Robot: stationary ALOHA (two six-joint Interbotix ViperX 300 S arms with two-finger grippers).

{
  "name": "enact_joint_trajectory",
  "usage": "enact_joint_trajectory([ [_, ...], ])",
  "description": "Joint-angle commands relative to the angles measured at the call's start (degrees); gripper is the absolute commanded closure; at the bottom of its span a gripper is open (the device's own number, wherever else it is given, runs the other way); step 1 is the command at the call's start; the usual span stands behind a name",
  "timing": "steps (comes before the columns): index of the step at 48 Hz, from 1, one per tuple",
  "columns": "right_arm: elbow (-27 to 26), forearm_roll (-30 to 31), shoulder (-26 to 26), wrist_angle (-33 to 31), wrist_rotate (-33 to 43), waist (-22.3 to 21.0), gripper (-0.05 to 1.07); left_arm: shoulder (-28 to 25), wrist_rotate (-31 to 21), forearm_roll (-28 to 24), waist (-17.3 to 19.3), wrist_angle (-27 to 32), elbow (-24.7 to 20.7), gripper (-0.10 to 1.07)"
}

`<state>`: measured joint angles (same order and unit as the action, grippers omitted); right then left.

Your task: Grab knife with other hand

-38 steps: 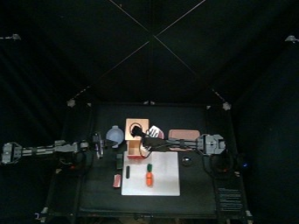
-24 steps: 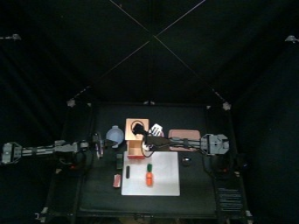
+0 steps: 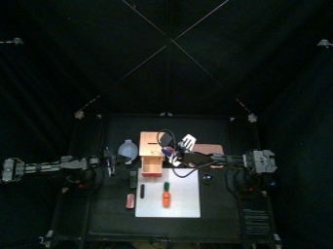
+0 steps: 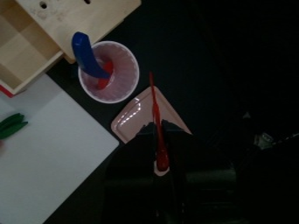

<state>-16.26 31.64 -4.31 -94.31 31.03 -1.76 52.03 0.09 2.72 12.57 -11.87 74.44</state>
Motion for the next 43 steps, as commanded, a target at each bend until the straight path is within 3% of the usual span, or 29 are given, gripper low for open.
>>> enact_joint_trajectory([
  [1, 1.9, -0.6, 5.6, 1.8, 1.8, 0.6, 0.68, -0.5, 0.0, -0.1, 0.0, -0.4, -1.0, 0.94],
  [11, 15.2, -4.9, 17.2, 14.2, 8.1, 2.6, 0.68, -0.7, 0.2, -0.1, 0.0, -1.0, -2.5, 0.94],
  [22, 35.9, -8.4, 29.8, 39.4, 12.0, 3.2, 0.68, -3.6, 0.2, -1.9, -0.1, -4.0, -6.2, 0.86],
  [25, 41.8, -10.3, 32.9, 47.9, 11.9, 3.0, 0.68, -5.9, 0.0, -2.6, -0.5, -5.4, -7.4, 0.80],
  [33, 54.7, -10.8, 38.9, 69.3, 11.3, 1.1, 0.68, -13.4, -0.1, -2.5, -5.8, -9.8, -9.8, 0.61],
  [43, 63.5, -10.2, 40.9, 85.5, 11.3, 0.4, 0.68, -24.0, 0.0, -2.5, -11.2, -17.0, -13.0, 0.30],
])
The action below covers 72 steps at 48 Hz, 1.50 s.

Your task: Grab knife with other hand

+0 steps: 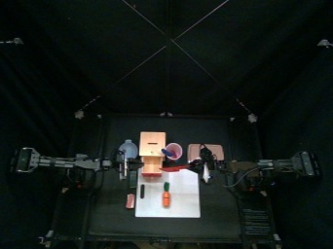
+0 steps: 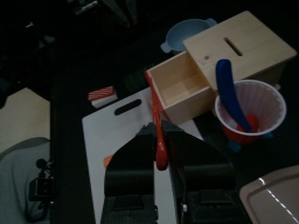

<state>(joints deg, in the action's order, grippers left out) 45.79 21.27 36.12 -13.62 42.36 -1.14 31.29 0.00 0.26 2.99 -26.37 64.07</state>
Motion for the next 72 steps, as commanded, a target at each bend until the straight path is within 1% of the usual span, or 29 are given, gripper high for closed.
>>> enact_joint_trajectory([
  [1, 1.8, 0.2, 0.3, 5.9, -0.1, -0.3, 0.68, -4.1, 0.1, 0.0, -1.9, -2.9, -3.0, 0.26],
  [5, 3.4, 0.3, -0.3, 9.5, -0.4, -0.2, 0.68, -8.5, 0.0, 0.1, -3.0, -4.6, -4.6, 0.13],
  [10, 4.6, 1.1, -1.9, 13.4, -0.3, -0.1, 0.68, -13.3, -0.1, 1.2, -3.5, -5.8, -6.3, 0.05],
  [15, 5.1, 1.1, -3.9, 15.4, -0.2, -0.4, 0.68, -18.1, 0.0, 3.0, -4.1, -7.2, -8.7, 0.04],
  [21, 4.5, 1.3, -6.4, 15.7, -0.4, -0.4, 0.68, -22.6, -0.2, 4.7, -4.8, -7.4, -10.5, 0.04],
  [26, 4.2, 1.3, -7.5, 15.8, -0.4, -0.5, 0.68, -25.1, -0.3, 6.2, -5.8, -7.5, -12.1, 0.04],
  [31, 4.0, 1.5, -7.8, 15.8, -0.4, -0.8, 0.68, -26.5, -0.1, 7.0, -6.8, -7.5, -12.7, 0.05],
  [43, 3.7, 2.5, -7.0, 16.0, -0.4, -0.8, 0.68, -27.2, -0.3, 7.1, -8.2, -7.4, -12.5, 0.13],
  [59, 3.1, 2.4, -7.1, 16.3, 0.0, -1.0, 0.68, -27.5, -0.1, 8.1, -8.2, -6.2, -11.9, 0.40],
  [67, 2.5, 2.3, -7.0, 16.3, 0.1, -1.0, 0.68, -27.5, 0.0, 8.1, -8.2, -4.8, -11.9, 0.48],
  [72, 2.5, 1.9, -7.1, 16.3, 0.2, -0.9, 0.68, -27.6, 0.1, 8.1, -8.2, -4.0, -11.8, 0.51],
])
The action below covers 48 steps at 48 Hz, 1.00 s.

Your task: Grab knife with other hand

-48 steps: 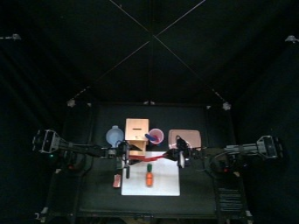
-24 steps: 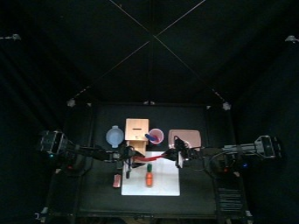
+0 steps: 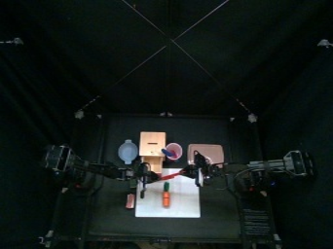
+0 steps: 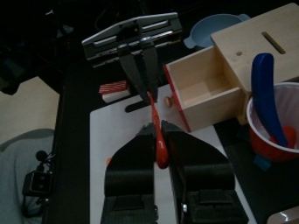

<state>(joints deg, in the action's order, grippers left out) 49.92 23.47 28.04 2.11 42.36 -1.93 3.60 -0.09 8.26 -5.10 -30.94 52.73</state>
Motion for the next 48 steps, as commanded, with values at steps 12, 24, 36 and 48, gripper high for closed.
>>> enact_joint_trajectory([
  [12, 0.4, -0.4, 1.0, 0.1, 0.2, 2.5, 0.68, 0.8, 0.3, -0.1, -0.4, 2.1, -0.4, 0.60],
  [24, 4.1, -0.4, 0.0, -4.0, 0.1, 7.6, 0.68, 2.2, 0.6, -1.2, -1.4, 2.0, -0.4, 0.62],
  [36, 2.5, -0.5, -1.2, -14.0, 0.1, 11.1, 0.76, 1.7, 0.6, -3.4, -2.9, 1.8, -0.7, 0.62],
  [48, 1.6, -0.6, -6.7, -14.4, 0.2, 13.9, 0.81, -0.8, 0.4, -2.3, -6.7, 1.8, -0.3, 0.63],
])
